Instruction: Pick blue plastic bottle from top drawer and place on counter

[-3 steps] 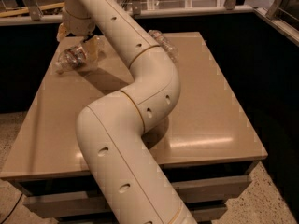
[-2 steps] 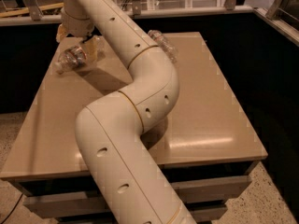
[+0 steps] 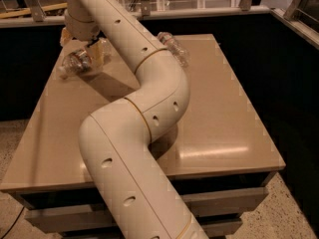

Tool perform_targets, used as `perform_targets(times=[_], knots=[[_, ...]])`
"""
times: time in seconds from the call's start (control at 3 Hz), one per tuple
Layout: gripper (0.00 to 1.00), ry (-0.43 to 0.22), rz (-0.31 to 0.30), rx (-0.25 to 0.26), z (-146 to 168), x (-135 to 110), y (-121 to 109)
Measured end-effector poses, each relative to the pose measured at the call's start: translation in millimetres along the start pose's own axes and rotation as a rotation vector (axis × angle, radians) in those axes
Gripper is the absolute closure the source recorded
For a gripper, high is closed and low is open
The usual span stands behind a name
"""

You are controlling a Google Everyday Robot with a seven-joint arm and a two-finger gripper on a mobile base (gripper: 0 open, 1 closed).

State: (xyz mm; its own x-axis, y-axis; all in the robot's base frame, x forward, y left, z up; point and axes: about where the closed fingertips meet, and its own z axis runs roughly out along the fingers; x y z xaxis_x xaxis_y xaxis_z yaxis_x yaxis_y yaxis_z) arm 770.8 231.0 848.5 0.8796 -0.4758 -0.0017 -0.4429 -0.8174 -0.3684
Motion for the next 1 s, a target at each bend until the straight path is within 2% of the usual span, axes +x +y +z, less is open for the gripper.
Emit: perform_targets(times=[1.0], knots=[[0.26,0.01,0.012,-0.035,10.4,2.8,6.1]])
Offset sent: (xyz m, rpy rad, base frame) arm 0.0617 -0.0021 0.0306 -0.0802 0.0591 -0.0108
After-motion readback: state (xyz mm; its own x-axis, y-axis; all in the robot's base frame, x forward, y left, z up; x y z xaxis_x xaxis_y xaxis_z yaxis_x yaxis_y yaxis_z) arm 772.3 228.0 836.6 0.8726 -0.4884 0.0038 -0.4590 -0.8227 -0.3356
